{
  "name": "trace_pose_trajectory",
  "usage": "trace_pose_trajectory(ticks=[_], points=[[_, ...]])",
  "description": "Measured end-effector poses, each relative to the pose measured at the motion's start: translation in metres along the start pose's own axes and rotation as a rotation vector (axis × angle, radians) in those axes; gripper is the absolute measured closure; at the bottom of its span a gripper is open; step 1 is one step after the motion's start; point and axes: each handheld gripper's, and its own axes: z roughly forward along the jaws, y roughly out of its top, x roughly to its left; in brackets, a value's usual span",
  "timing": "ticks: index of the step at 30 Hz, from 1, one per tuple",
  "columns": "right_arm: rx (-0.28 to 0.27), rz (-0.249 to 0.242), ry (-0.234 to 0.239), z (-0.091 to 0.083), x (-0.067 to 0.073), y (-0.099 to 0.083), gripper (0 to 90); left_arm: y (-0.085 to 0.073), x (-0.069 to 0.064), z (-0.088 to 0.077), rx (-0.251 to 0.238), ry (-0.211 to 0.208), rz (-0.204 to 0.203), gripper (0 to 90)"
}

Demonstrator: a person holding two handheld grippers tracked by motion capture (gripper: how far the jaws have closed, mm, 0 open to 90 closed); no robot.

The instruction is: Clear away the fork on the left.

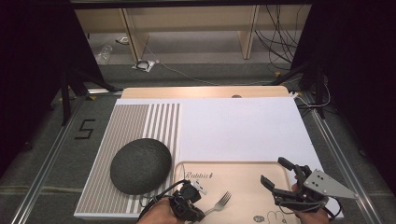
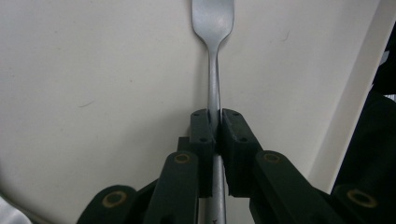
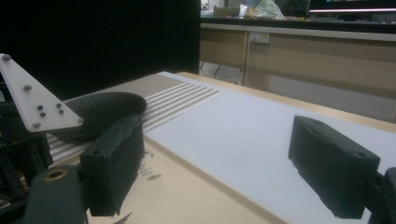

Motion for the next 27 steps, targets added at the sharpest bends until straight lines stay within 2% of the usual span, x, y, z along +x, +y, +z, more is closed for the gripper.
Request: trace_pose_trajectory(ticks=[3, 6, 8, 9, 10, 11, 13, 16, 21, 27], points=[[0.001, 0.001, -0.001, 0.0, 0.0, 0.0, 19.3, 0.001, 0.0, 0.0, -0.008, 0.0, -0.003, 79.4], [0.003, 0.001, -0.001, 0.0, 0.0, 0.0, 19.3, 0.003, -0.005, -0.003, -0.037, -0.012, 0.011, 63.5], [0.003, 0.0, -0.001, 0.0, 0.0, 0.0, 19.3, 0.005, -0.011, -0.005, -0.075, 0.006, 0.033, 53.4], [0.003, 0.001, -0.001, 0.0, 0.0, 0.0, 19.3, 0.006, -0.012, -0.006, -0.101, 0.007, 0.063, 51.1], [0.003, 0.0, -0.002, 0.0, 0.0, 0.0, 19.3, 0.006, -0.014, -0.006, -0.138, -0.001, 0.077, 49.7], [0.001, 0.001, -0.001, 0.0, 0.0, 0.0, 19.3, 0.007, -0.015, -0.006, -0.147, 0.002, 0.082, 49.6], [0.001, 0.0, -0.001, 0.0, 0.0, 0.0, 19.3, 0.007, -0.016, -0.006, -0.162, 0.014, 0.098, 53.5], [0.001, 0.0, -0.002, 0.0, 0.0, 0.0, 19.3, 0.007, -0.017, -0.004, -0.175, 0.021, 0.112, 70.1], [0.002, 0.001, -0.001, 0.0, 0.0, 0.0, 19.4, 0.006, -0.021, 0.003, -0.18, 0.051, 0.157, 87.4], [0.003, 0.0, -0.002, 0.0, 0.0, 0.0, 19.5, 0.006, -0.023, 0.012, -0.145, 0.09, 0.187, 89.3]])
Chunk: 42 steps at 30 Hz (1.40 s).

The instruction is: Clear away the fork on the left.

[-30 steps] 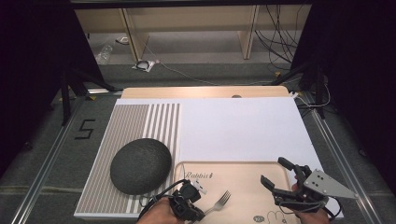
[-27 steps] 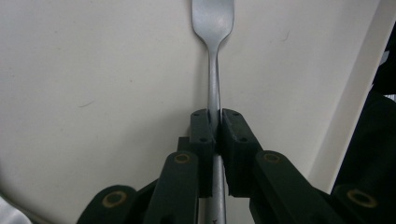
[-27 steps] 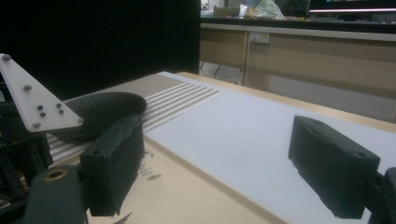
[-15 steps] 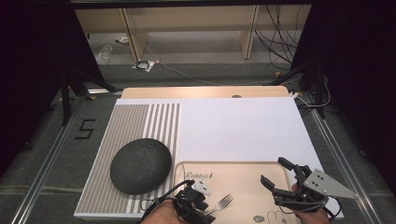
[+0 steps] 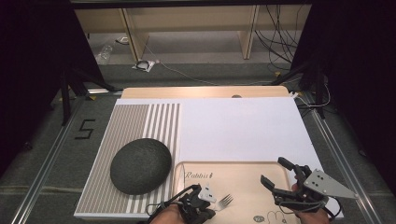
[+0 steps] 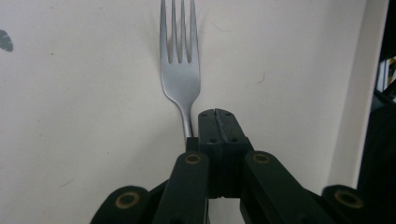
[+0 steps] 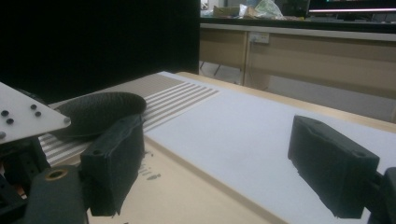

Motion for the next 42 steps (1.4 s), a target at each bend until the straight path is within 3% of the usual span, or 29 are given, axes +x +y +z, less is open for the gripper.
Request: trace_pose_trajectory(ticks=[9, 32, 42], points=[[-0.002, 0.0, 0.001, 0.0, 0.0, 0.0, 19.5, 0.0, 0.001, -0.001, 0.006, 0.072, 0.014, 89.3], [-0.001, -0.002, 0.001, 0.0, 0.0, 0.0, 19.5, -0.01, 0.034, -0.013, 0.025, 0.176, -0.094, 89.3], [-0.002, -0.003, 0.002, 0.0, 0.0, 0.0, 19.5, -0.013, 0.042, -0.017, 0.025, 0.185, -0.125, 89.2]])
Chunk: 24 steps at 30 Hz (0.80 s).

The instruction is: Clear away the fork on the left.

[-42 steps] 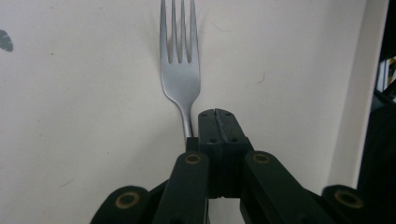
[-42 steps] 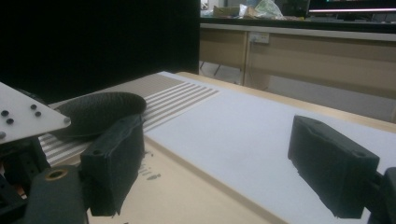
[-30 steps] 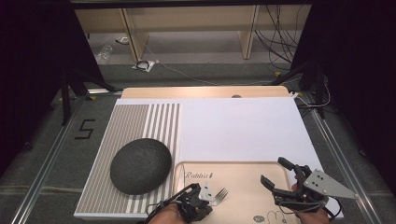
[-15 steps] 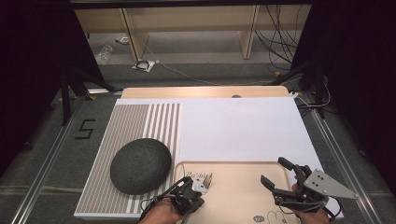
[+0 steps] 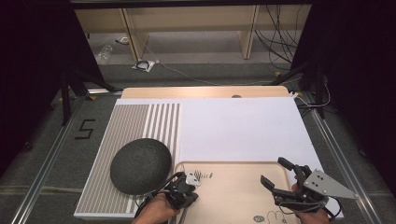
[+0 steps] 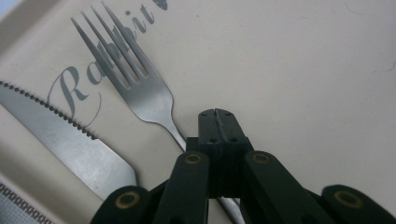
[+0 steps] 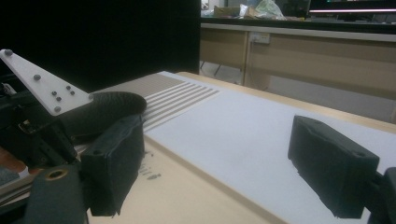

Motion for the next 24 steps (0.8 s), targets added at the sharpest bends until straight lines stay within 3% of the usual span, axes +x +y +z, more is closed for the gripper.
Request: trace_pose_trajectory(ticks=[21, 24], points=[[0.0, -0.001, 0.002, 0.0, 0.0, 0.0, 19.5, -0.004, 0.011, -0.003, 0.002, 0.026, -0.023, 89.1], [-0.001, -0.001, 0.001, 0.0, 0.0, 0.0, 19.5, -0.004, 0.011, -0.004, -0.015, 0.02, -0.033, 84.1]])
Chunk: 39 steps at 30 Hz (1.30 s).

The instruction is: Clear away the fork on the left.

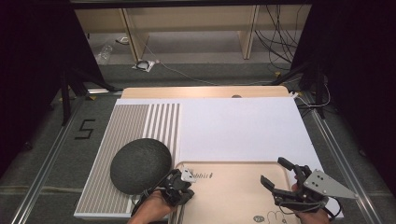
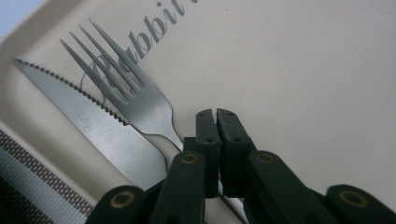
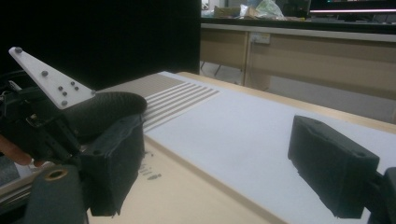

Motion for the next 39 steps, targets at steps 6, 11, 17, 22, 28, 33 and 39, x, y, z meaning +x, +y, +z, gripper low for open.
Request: trace_pose_trajectory(ticks=[6, 11, 17, 22, 28, 33, 39], points=[[0.0, 0.002, 0.0, 0.0, 0.0, 0.0, 19.5, 0.003, 0.007, -0.014, -0.065, -0.025, -0.061, 59.4], [0.0, 0.002, -0.002, 0.0, 0.0, 0.0, 19.5, 0.002, 0.017, -0.029, -0.124, 0.0, -0.141, 43.3], [-0.001, 0.0, -0.004, -0.001, 0.0, 0.0, 19.5, -0.002, 0.032, -0.044, -0.192, 0.027, -0.239, 33.8], [-0.001, -0.001, -0.004, -0.001, 0.0, 0.0, 19.5, -0.009, 0.045, -0.054, -0.237, 0.031, -0.313, 25.9], [-0.001, 0.003, -0.004, -0.001, 0.0, 0.0, 19.5, -0.017, 0.055, -0.066, -0.294, 0.047, -0.365, 22.5], [0.0, -0.001, -0.004, -0.001, 0.0, 0.0, 19.5, -0.026, 0.06, -0.075, -0.324, 0.064, -0.406, 21.0], [0.002, 0.0, -0.003, 0.0, 0.0, 0.0, 19.5, -0.033, 0.065, -0.082, -0.349, 0.087, -0.429, 19.9]])
